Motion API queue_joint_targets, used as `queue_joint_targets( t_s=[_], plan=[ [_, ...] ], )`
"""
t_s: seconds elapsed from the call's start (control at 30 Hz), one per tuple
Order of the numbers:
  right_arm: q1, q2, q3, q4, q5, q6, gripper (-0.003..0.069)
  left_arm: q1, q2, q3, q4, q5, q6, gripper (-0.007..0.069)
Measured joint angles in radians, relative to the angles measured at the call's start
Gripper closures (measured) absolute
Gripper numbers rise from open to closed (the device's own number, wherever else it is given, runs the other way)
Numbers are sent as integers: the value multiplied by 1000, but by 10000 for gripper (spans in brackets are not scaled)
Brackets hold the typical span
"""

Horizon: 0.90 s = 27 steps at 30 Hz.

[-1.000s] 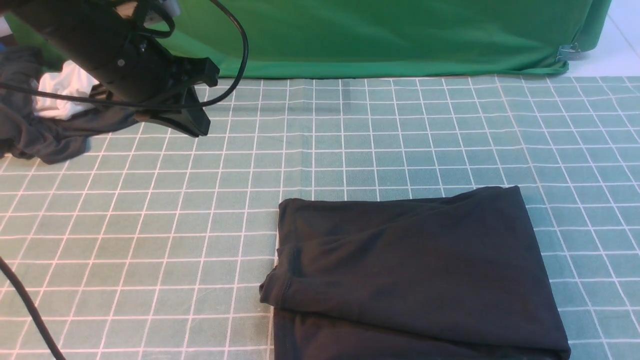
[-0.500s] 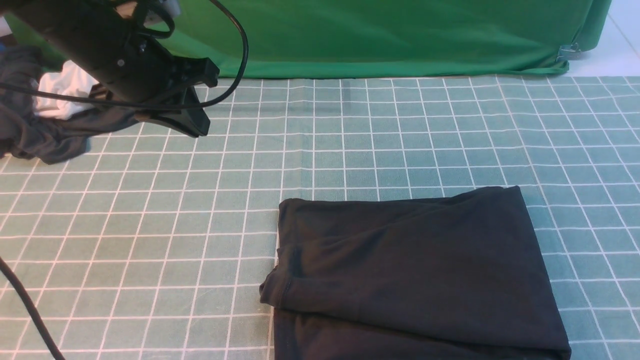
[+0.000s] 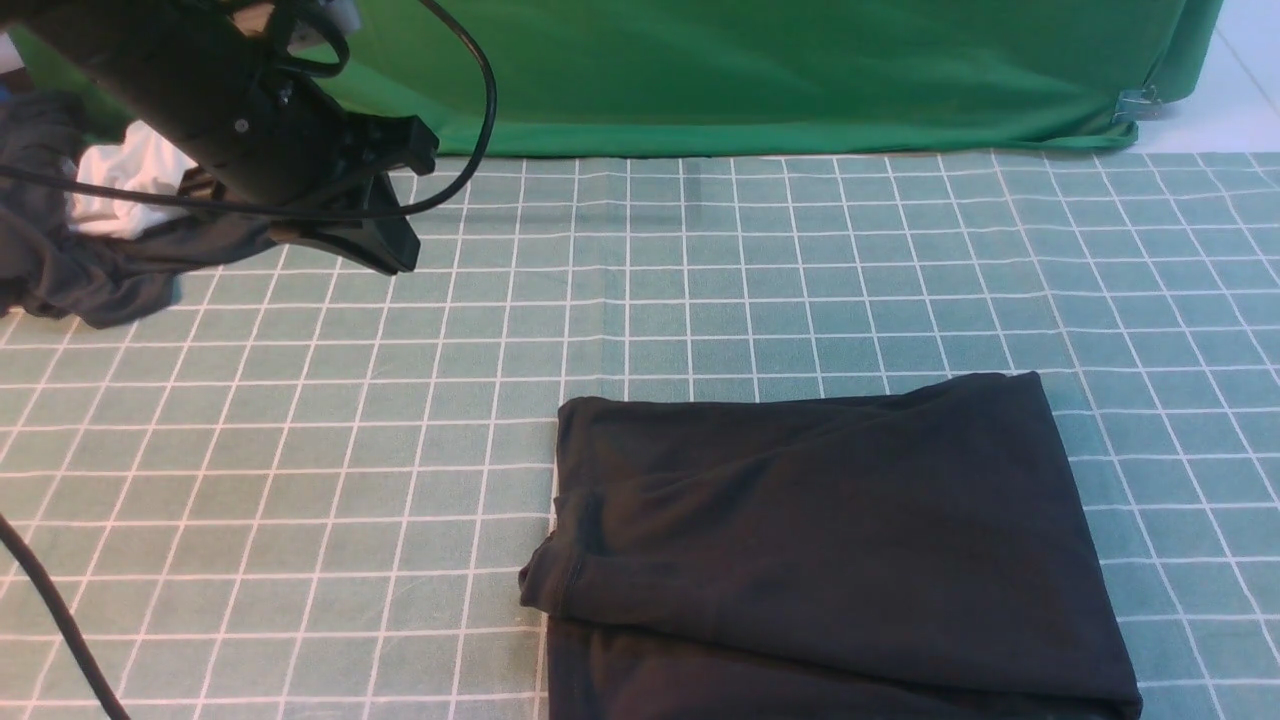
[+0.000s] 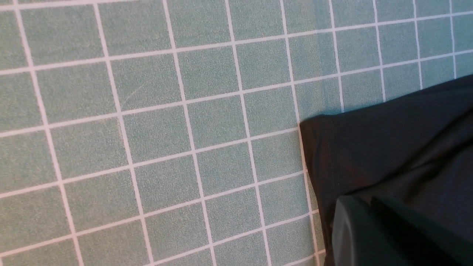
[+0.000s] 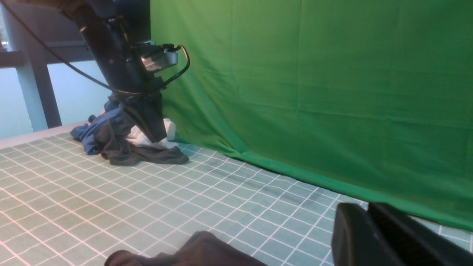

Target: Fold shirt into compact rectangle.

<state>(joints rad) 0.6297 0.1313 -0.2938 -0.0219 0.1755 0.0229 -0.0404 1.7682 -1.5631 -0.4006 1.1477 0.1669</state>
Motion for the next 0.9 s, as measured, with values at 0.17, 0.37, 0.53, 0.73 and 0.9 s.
queue_joint_targets(
  t_s=[0.17,0.37,0.53,0.73,0.9],
  plan=[
    [0,0,0,0,0,3,598,0,0,0,4,-14,10,612],
    [0,-3,0,0,1,3,576,0,0,0,7,-55,45,612],
    [-25,-54,22,0,-1,3,561,0,0,0,7,-66,22,612],
    [-225,-114,162,0,4,4,550,0,0,0,8,-98,19,612],
    [-388,-130,270,0,92,4,539,0,0,0,8,-90,20,612]
  ],
)
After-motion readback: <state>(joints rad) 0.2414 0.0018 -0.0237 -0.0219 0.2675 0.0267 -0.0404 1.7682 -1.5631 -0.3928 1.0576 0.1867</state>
